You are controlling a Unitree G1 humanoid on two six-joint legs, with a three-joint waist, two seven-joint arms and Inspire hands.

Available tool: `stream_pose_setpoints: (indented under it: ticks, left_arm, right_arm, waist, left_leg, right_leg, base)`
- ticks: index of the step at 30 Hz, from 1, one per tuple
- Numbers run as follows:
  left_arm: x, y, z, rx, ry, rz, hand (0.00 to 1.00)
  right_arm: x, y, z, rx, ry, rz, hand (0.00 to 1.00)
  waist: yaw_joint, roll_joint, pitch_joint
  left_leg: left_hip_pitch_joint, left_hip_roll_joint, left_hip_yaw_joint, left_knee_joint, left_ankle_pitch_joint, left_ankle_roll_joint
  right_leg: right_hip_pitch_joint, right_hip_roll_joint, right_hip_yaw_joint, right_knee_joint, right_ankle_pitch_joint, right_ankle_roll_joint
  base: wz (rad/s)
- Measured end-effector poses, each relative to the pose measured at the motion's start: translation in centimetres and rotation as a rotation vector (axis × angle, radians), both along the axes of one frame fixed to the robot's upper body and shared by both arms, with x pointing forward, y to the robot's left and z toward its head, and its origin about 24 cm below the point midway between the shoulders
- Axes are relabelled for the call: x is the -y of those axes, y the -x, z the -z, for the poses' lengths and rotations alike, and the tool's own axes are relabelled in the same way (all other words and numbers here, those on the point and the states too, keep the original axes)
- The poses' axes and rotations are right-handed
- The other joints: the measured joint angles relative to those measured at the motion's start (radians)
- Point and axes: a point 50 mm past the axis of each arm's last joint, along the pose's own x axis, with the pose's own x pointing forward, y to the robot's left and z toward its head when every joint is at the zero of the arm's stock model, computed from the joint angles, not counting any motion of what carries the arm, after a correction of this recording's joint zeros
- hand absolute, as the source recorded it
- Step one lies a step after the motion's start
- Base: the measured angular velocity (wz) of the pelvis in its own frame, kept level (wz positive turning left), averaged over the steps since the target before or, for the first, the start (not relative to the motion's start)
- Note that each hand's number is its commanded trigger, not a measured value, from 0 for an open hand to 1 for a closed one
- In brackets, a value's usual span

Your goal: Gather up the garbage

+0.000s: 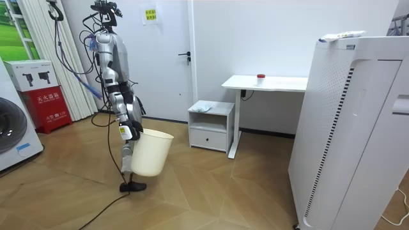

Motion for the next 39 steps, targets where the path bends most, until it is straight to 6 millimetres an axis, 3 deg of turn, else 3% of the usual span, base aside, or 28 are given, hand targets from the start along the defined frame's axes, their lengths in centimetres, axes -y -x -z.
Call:
stream_pose_setpoints:
  ticks: [11, 15, 16, 17, 20, 22, 24, 26, 27, 28, 29, 31, 32, 33, 34, 35, 36, 37, 38, 39]
  left_arm:
    - [0.0, 0.0, 0.0, -0.004, -0.004, -0.001, 0.0]
    - [-0.1, 1.2, 0.2, -0.06, -0.009, 0.015, 0.0]
    - [-0.2, 1.6, 0.2, -0.079, -0.013, 0.025, 0.0]
    - [-0.2, 1.8, 0.2, -0.089, -0.013, 0.028, 0.0]
    - [-0.4, 2.7, 0.3, -0.147, -0.017, 0.036, 0.0]
    - [-0.6, 3.1, 0.2, -0.173, -0.013, 0.032, 0.0]
    - [-0.7, 3.1, 0.2, -0.182, -0.01, 0.031, 0.0]
    - [-0.7, 3.5, 0.2, -0.193, -0.008, 0.033, 0.0]
    - [-0.7, 3.9, 0.2, -0.21, -0.003, 0.036, 0.0]
    - [-0.6, 4.3, 0.2, -0.229, 0.006, 0.043, 0.0]
    - [-0.5, 4.5, 0.2, -0.235, 0.01, 0.047, 0.0]
    - [-0.4, 4.3, 0.2, -0.228, 0.012, 0.048, 0.0]
    - [-0.4, 4.5, 0.2, -0.231, 0.012, 0.046, 0.0]
    - [-0.5, 4.9, 0.1, -0.235, 0.011, 0.039, 0.0]
    - [-0.6, 5.2, 0.1, -0.237, 0.009, 0.022, 0.0]
    - [-0.6, 5.3, 0.1, -0.24, 0.007, 0.019, 0.0]
    - [-0.6, 5.3, 0.1, -0.237, 0.008, 0.019, 0.0]
    - [-0.4, 5.1, 0.1, -0.219, 0.012, 0.024, 0.0]
    - [-0.4, 5.0, 0.1, -0.209, 0.013, 0.027, 0.0]
    - [-0.3, 4.4, 0.1, -0.181, 0.012, 0.036, 0.0]
  right_arm:
    - [0.1, -0.1, 0.0, -0.016, 0.018, -0.004, 1.0]
    - [0.1, 0.0, 0.0, -0.03, 0.019, -0.059, 1.0]
    - [0.1, -0.2, 0.0, -0.024, 0.018, -0.085, 1.0]
    - [0.1, -0.4, 0.0, -0.022, 0.019, -0.104, 1.0]
    - [0.1, -1.1, -0.1, -0.013, 0.025, -0.172, 1.0]
    - [-0.1, -1.4, -0.1, -0.01, 0.018, -0.2, 1.0]
    - [0.0, -1.3, -0.1, -0.014, 0.016, -0.204, 1.0]
    - [0.1, -1.0, -0.1, -0.023, 0.02, -0.201, 1.0]
    - [0.2, -1.0, -0.1, -0.023, 0.022, -0.199, 1.0]
    - [0.3, -1.0, -0.2, -0.025, 0.028, -0.196, 1.0]
    - [0.5, -0.8, -0.2, -0.036, 0.031, -0.193, 1.0]
    - [1.0, 0.2, -0.3, -0.07, 0.042, -0.169, 1.0]
    - [1.1, 0.2, -0.3, -0.071, 0.047, -0.169, 1.0]
    - [1.3, 0.1, -0.4, -0.07, 0.054, -0.169, 1.0]
    - [1.3, 0.3, -0.4, -0.076, 0.06, -0.171, 1.0]
    - [1.4, 0.5, -0.4, -0.081, 0.061, -0.171, 1.0]
    - [1.4, 1.1, -0.4, -0.094, 0.064, -0.173, 1.0]
    - [1.6, 1.4, -0.4, -0.103, 0.072, -0.171, 1.0]
    - [1.7, 1.4, -0.5, -0.106, 0.077, -0.17, 1.0]
    - [1.7, 1.5, -0.5, -0.112, 0.084, -0.168, 1.0]
  waist:
    - [0.001, 0.003, 0.0014]
    - [-0.001, 0.001, 0.0025]
    - [0.001, 0.002, 0.0076]
    - [0.001, 0.001, 0.0075]
    - [0.001, -0.012, 0.0105]
    - [0.016, -0.012, 0.008]
    - [0.026, -0.017, 0.0095]
    - [0.027, -0.015, 0.0086]
    - [0.027, -0.018, 0.01]
    - [0.028, -0.029, 0.0119]
    - [0.024, -0.03, 0.0085]
    - [0.031, -0.032, 0.0074]
    - [0.035, -0.03, 0.0076]
    - [0.036, -0.024, 0.0054]
    - [0.037, -0.018, 0.0074]
    - [0.038, -0.017, 0.0078]
    - [0.037, -0.022, 0.0045]
    - [0.033, -0.027, -0.0015]
    - [0.03, -0.033, -0.0019]
    - [0.032, -0.042, -0.0072]
  left_leg:
    - [-0.002, 0.003, -0.001, 0.007, 0.0, -0.002]
    - [0.002, 0.012, 0.0, 0.031, -0.011, -0.007]
    - [-0.004, 0.016, 0.0, 0.049, -0.021, -0.01]
    - [-0.011, 0.019, 0.0, 0.061, -0.028, -0.011]
    - [-0.054, 0.049, 0.003, 0.18, -0.082, -0.025]
    - [-0.106, 0.086, 0.006, 0.33, -0.136, -0.053]
    - [-0.178, 0.124, 0.0, 0.495, -0.133, -0.061]
    - [-0.22, 0.155, -0.007, 0.611, -0.114, -0.064]
    - [-0.254, 0.16, -0.02, 0.679, -0.08, -0.051]
    - [-0.295, 0.144, -0.034, 0.724, -0.06, -0.031]
    - [-0.316, 0.126, -0.034, 0.711, -0.066, -0.022]
    - [-0.399, 0.049, -0.007, 0.56, -0.057, -0.029]
    - [-0.412, 0.037, 0.003, 0.496, -0.046, -0.038]
    - [-0.44, 0.021, 0.002, 0.362, -0.001, -0.048]
    - [-0.459, 0.012, 0.0, 0.256, 0.075, -0.039]
    - [-0.461, 0.008, 0.0, 0.218, 0.112, -0.035]
    - [-0.452, 0.0, 0.001, 0.165, 0.189, -0.022]
    - [-0.44, -0.015, 0.003, 0.157, 0.243, 0.009]
    - [-0.439, -0.024, 0.004, 0.164, 0.253, 0.023]
    - [-0.441, -0.03, 0.022, 0.195, 0.239, 0.043]
  right_leg:
    - [0.004, 0.002, 0.0, 0.003, 0.0, 0.0]
    - [0.009, 0.008, -0.002, 0.006, -0.001, -0.001]
    - [0.006, 0.01, -0.003, 0.016, -0.009, -0.006]
    - [-0.002, 0.011, -0.003, 0.029, -0.016, -0.008]
    - [-0.043, 0.012, -0.024, 0.14, -0.077, -0.024]
    - [-0.07, 0.034, -0.021, 0.219, -0.135, -0.048]
    - [-0.072, 0.047, -0.02, 0.25, -0.172, -0.065]
    - [-0.066, 0.066, -0.013, 0.275, -0.195, -0.083]
    - [-0.062, 0.073, 0.006, 0.292, -0.206, -0.099]
    - [-0.05, 0.08, 0.044, 0.303, -0.219, -0.114]
    - [-0.048, 0.079, 0.057, 0.303, -0.223, -0.119]
    - [-0.04, 0.06, 0.082, 0.299, -0.24, -0.12]
    - [-0.035, 0.058, 0.09, 0.294, -0.243, -0.12]
    - [-0.021, 0.058, 0.094, 0.279, -0.246, -0.12]
    - [0.0, 0.055, 0.096, 0.262, -0.251, -0.115]
    - [0.015, 0.053, 0.101, 0.252, -0.253, -0.112]
    - [0.045, 0.047, 0.114, 0.226, -0.262, -0.105]
    - [0.063, 0.037, 0.123, 0.203, -0.269, -0.095]
    - [0.071, 0.029, 0.125, 0.193, -0.272, -0.088]
    - [0.078, 0.014, 0.13, 0.184, -0.277, -0.075]
  base:
    - [0.0]
    - [0.0]
    - [-0.03]
    - [0.0]
    - [-0.03]
    - [-0.09]
    - [0.03]
    - [0.03]
    - [0.0]
    - [0.07]
    - [0.26]
    - [0.09]
    - [-0.28]
    - [-0.38]
    - [-0.36]
    - [-0.34]
    - [-0.25]
    - [-0.22]
    - [-0.3]
    - [-0.4]
